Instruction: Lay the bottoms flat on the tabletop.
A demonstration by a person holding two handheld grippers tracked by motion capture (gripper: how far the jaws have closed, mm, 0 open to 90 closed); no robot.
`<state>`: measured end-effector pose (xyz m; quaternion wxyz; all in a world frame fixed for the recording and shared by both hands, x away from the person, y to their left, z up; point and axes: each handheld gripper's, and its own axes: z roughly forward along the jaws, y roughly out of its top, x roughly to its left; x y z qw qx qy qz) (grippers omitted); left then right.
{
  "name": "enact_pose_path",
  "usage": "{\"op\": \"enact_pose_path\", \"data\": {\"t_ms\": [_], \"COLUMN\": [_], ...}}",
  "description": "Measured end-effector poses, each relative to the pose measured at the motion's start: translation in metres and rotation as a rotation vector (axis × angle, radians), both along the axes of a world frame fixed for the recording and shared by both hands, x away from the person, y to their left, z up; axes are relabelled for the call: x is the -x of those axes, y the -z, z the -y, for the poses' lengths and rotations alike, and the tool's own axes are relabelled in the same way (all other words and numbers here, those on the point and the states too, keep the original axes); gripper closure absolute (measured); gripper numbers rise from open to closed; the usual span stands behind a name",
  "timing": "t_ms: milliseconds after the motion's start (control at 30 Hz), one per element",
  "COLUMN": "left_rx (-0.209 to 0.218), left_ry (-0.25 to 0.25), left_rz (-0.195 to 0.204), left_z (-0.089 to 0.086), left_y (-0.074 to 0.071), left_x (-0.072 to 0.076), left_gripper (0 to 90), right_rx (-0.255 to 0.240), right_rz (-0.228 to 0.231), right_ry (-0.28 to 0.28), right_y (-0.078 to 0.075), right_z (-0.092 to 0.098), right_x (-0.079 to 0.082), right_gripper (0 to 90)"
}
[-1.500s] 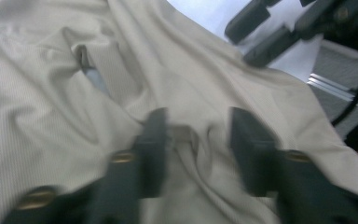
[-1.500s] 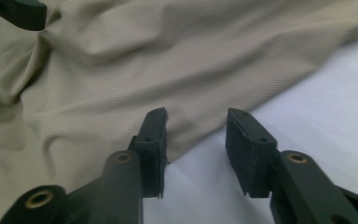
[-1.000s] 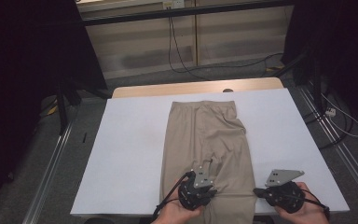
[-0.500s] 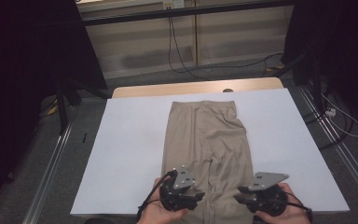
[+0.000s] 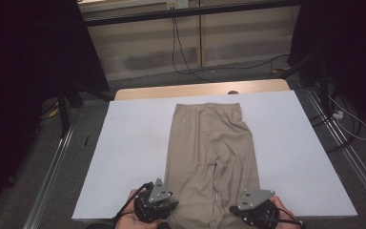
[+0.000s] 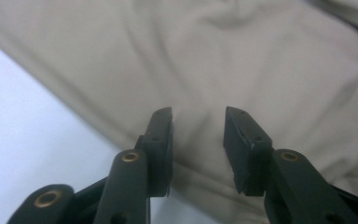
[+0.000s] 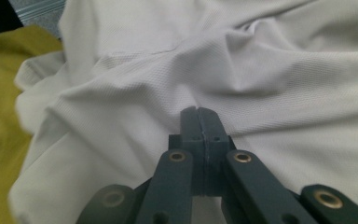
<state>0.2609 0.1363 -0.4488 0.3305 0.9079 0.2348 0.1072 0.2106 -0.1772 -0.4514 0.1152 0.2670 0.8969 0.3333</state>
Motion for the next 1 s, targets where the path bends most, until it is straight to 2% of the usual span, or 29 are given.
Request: {"op": "enact_pose_path", "data": {"t_ms": [67,100,133,167,300,333,400,500,533,633,733,800,900,967,1000], "left_rx": [0.005,0.003,0.014,0.009,0.023,0.026,0.043,0.081,0.095,0.121,0.118,0.126,0.124,0.137,0.142], "left_ry": [0.007,0.008,0.000,-0.015,-0.022,-0.011,-0.014,-0.023,-0.025,-0.038,-0.049,-0.070,-0.094,-0.120,-0.132], "left_rz": [-0.026,-0.053,-0.065,-0.067,-0.098,-0.111,-0.111,-0.115,-0.116,-0.090,-0.053,-0.043,-0.003,0.004,0.021], "left_z": [0.000,-0.001,-0.001,-0.002,-0.003,-0.003,-0.005,-0.008,-0.009,-0.012,-0.012,-0.012,-0.014,-0.017,-0.018], "left_y": [-0.001,-0.002,-0.001,-0.002,-0.003,-0.004,-0.006,-0.008,-0.009,-0.012,-0.011,-0.010,-0.009,-0.010,-0.011], "left_x": [0.002,0.002,0.003,0.005,0.007,0.007,0.009,0.007,0.006,0.004,0.001,-0.003,-0.007,-0.009,-0.010], "left_gripper": [72.9,78.9,87.8,90.0,90.0,90.0,90.0,89.9,88.3,75.0,67.2,58.6,45.9,36.7,33.5], "right_rx": [-0.001,-0.004,-0.007,-0.007,-0.015,-0.023,-0.045,-0.078,-0.092,-0.113,-0.130,-0.118,-0.101,-0.081,-0.071], "right_rz": [-0.004,-0.009,-0.014,-0.016,-0.028,-0.031,-0.035,-0.033,-0.028,-0.005,-0.001,-0.010,-0.032,-0.015,-0.005], "right_ry": [0.000,0.004,0.002,-0.001,-0.004,-0.007,-0.005,0.015,0.028,0.049,0.075,0.066,0.030,0.010,-0.005], "right_y": [0.000,0.000,0.000,0.000,0.000,0.000,0.000,-0.001,-0.002,-0.005,-0.006,-0.002,0.003,0.005,0.005], "right_z": [0.004,0.006,0.008,0.009,0.013,0.014,0.014,0.013,0.012,0.009,0.007,0.001,-0.012,-0.019,-0.020], "right_x": [0.006,0.009,0.012,0.014,0.021,0.021,0.019,0.016,0.014,0.006,-0.005,-0.012,-0.019,-0.016,-0.014], "right_gripper": [90.0,90.0,90.0,90.0,90.0,90.0,89.1,72.9,71.3,67.1,71.2,74.2,74.5,72.5,72.1]}}
